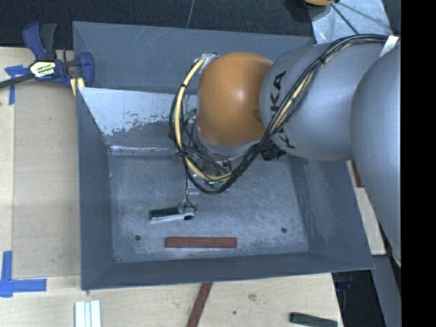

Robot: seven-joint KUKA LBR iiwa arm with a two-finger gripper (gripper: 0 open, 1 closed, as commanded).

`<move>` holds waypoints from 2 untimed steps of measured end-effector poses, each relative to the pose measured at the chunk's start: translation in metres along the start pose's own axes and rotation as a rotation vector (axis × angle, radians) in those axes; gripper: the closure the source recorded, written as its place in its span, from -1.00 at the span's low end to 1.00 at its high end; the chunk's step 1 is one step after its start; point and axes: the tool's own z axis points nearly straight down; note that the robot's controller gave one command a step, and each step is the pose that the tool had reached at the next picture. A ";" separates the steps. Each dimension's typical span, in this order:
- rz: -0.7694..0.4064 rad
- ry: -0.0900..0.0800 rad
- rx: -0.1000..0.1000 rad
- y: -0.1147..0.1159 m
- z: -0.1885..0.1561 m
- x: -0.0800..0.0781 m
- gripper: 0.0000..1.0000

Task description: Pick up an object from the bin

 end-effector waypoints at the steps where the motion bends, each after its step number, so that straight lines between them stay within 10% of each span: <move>1: 0.002 -0.008 -0.001 -0.001 -0.005 -0.002 -1.00; 2: -0.037 -0.007 -0.001 -0.027 0.085 0.037 1.00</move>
Offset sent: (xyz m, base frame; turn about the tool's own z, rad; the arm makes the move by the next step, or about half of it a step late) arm -0.0384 -0.0273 -0.0852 -0.0385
